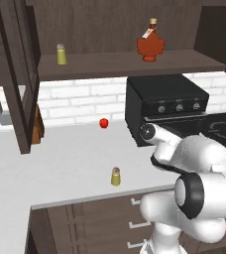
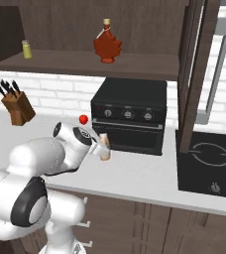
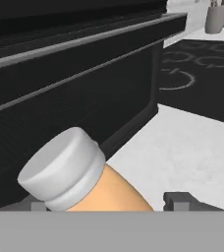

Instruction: Put the shaker and condiment bottle from the counter next to their counterparts in the cabinet.

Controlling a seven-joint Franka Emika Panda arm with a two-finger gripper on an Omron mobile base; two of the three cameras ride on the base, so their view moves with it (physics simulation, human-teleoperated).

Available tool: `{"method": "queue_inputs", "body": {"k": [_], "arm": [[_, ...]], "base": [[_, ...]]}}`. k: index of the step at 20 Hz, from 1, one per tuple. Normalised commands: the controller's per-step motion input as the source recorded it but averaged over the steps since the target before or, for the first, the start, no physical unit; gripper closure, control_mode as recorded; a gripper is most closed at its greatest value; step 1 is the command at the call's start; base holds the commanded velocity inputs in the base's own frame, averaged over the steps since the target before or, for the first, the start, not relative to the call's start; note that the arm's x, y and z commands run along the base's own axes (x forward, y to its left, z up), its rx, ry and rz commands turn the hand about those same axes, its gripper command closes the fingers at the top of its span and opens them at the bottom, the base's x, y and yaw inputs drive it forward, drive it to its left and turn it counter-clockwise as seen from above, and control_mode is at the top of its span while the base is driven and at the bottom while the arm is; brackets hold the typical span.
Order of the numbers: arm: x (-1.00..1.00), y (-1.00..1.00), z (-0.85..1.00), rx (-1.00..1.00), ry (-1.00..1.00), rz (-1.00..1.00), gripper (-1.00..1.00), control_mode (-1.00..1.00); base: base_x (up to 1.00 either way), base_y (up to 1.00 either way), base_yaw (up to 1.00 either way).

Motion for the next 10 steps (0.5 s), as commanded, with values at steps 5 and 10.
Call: {"method": "queue_inputs", "body": {"k": [5, 10], "arm": [[-0.69, 0.0, 0.89, 0.01, -0.02, 0.07, 1.0, -1.0], [-0.57, 0.0, 0.99, 0.04, -0.02, 0.09, 1.0, -1.0]], "base": [[0.0, 0.0, 0.0], [0.0, 0.0, 0.0]]}}
